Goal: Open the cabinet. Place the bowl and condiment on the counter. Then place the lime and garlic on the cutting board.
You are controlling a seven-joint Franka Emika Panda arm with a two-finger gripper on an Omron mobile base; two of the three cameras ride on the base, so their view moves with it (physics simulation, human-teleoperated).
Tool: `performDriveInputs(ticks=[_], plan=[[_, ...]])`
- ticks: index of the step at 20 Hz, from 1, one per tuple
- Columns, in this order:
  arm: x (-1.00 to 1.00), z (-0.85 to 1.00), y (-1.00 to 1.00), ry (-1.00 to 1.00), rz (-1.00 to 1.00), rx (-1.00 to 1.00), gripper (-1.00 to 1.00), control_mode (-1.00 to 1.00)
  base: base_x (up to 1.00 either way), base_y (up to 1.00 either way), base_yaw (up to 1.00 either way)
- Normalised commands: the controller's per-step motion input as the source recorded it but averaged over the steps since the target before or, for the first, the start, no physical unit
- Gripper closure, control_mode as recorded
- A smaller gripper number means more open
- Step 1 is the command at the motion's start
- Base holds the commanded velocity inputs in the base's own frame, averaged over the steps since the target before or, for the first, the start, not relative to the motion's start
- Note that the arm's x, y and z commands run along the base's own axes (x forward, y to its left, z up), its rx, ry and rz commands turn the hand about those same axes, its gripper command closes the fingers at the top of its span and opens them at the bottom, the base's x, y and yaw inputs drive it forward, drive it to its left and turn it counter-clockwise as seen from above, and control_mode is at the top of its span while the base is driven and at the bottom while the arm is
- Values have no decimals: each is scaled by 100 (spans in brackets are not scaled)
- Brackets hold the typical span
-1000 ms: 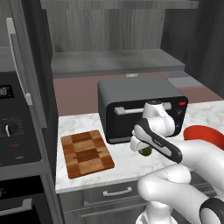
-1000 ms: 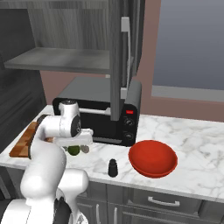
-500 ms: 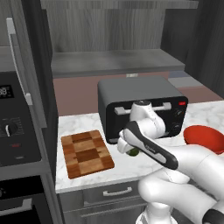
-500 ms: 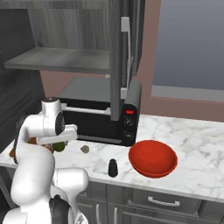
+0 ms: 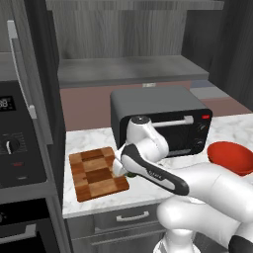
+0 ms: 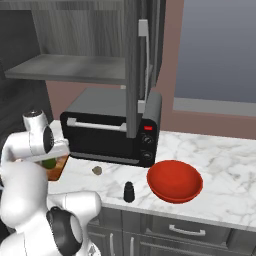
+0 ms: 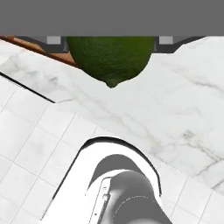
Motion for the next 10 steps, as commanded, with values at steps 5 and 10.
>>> performDriveInputs(ticks=[5,10], plan=[[7,7,60,-10,2,-2,100,-100,0,0,0],[28,0,48,-12,0,-1,100,-100,0,0,0]])
